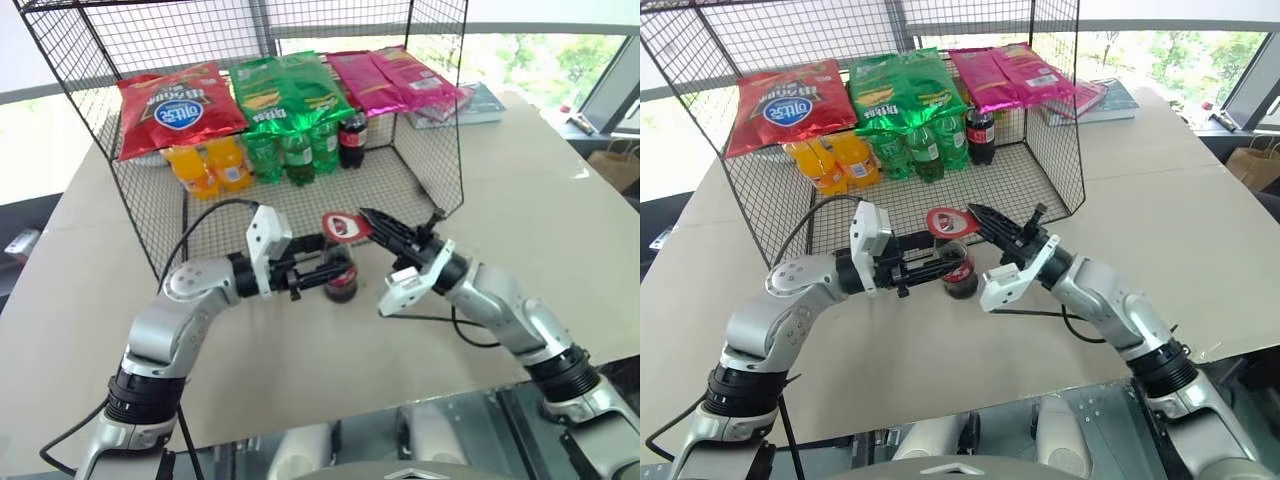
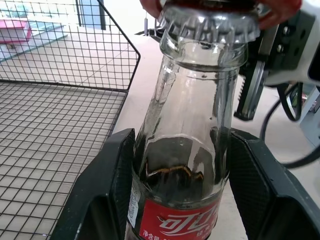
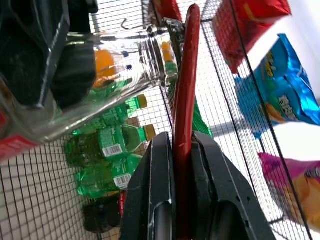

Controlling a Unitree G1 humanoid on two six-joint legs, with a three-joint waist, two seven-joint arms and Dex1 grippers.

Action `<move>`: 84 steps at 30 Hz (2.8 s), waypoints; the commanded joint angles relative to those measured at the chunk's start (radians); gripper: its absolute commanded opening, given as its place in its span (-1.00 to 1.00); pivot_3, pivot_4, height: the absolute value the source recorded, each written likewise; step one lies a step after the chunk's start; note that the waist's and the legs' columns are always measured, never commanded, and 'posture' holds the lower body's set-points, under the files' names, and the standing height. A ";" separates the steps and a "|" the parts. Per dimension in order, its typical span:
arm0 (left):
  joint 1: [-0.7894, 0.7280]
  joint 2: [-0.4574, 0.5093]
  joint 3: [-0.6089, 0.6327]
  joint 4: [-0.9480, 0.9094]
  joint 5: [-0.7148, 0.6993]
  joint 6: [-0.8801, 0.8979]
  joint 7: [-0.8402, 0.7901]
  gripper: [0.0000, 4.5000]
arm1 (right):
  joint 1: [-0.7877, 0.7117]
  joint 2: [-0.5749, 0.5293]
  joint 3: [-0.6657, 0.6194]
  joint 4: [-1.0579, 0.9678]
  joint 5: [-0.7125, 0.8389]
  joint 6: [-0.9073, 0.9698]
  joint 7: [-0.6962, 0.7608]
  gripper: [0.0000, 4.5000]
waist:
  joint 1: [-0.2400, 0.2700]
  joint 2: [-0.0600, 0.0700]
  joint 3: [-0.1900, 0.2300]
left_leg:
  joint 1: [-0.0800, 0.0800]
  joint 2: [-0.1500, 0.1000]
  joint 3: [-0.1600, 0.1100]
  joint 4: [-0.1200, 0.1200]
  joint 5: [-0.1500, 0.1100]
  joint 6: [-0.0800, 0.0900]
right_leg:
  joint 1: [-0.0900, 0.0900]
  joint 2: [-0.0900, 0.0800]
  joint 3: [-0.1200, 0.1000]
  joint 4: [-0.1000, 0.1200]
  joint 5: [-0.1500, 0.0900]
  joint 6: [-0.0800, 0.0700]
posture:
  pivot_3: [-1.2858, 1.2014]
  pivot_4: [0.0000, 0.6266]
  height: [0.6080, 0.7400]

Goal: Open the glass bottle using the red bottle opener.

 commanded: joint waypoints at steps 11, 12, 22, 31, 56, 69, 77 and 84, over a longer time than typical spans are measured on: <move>0.023 -0.014 -0.024 -0.005 0.016 -0.052 -0.019 -0.06 | -0.113 -0.041 -0.012 -0.033 0.077 0.010 0.204 -1.00 | 0.000 0.000 0.000 | -0.002 0.001 -0.001 0.000 0.000 0.000 | 0.000 0.000 -0.001 -0.001 0.000 0.000 | 0.03 -0.52 1.00; 0.024 -0.014 -0.023 -0.005 0.016 -0.055 -0.018 -0.06 | -0.120 -0.025 -0.018 -0.049 0.095 0.019 0.208 -1.00 | 0.000 -0.001 0.000 | -0.002 0.001 -0.001 0.000 0.000 0.000 | 0.000 0.000 -0.001 -0.001 0.000 0.000 | 0.03 -0.52 1.00; 0.023 -0.015 -0.025 0.000 0.014 -0.071 -0.015 -0.06 | -0.061 0.023 -0.152 -0.172 0.272 0.160 0.259 -1.00 | 0.005 -0.001 0.003 | -0.006 0.001 -0.002 0.000 0.002 -0.003 | -0.002 0.000 -0.002 -0.002 0.000 0.000 | 0.03 -0.52 1.00; 0.035 -0.023 -0.016 -0.009 0.007 -0.104 -0.017 -0.06 | 0.320 0.150 -0.324 -0.377 0.778 1.033 0.424 -1.00 | 0.018 0.001 0.005 | -0.010 0.001 -0.004 -0.001 -0.001 0.001 | -0.005 -0.002 -0.005 -0.004 0.000 0.000 | 0.03 -0.52 1.00; 0.085 -0.019 0.025 -0.050 -0.027 -0.145 -0.008 0.97 | 0.241 0.027 -0.295 -0.264 0.799 1.050 0.379 1.00 | 0.002 0.002 0.007 | -0.015 0.001 -0.005 -0.001 0.002 -0.003 | -0.008 -0.001 -0.007 -0.004 0.002 0.004 | 0.03 -0.52 1.00; 0.279 -0.026 0.324 -0.184 -0.145 -0.099 0.207 0.97 | 0.299 -0.015 -0.358 -0.239 0.900 0.868 0.515 1.00 | 0.010 0.002 0.008 | -0.021 0.001 -0.006 0.000 0.002 -0.004 | -0.014 -0.002 -0.008 -0.005 0.002 0.004 | 0.03 -0.52 1.00; 0.588 -0.171 0.408 -0.246 -0.056 -0.251 0.304 0.97 | 0.497 -0.089 -0.539 -0.160 1.012 0.669 0.666 1.00 | 0.018 0.001 0.008 | -0.020 0.001 -0.005 -0.001 0.001 -0.003 | -0.012 -0.002 -0.008 -0.007 0.002 0.004 | 0.03 -0.52 1.00; 0.849 -0.212 0.490 -0.106 -0.008 -0.443 0.215 0.97 | 0.644 -0.113 -0.629 -0.079 1.074 0.512 0.784 1.00 | 0.028 0.001 0.009 | -0.019 0.003 -0.003 0.000 -0.003 0.003 | -0.011 -0.002 -0.008 -0.008 0.000 0.000 | 0.03 -0.52 1.00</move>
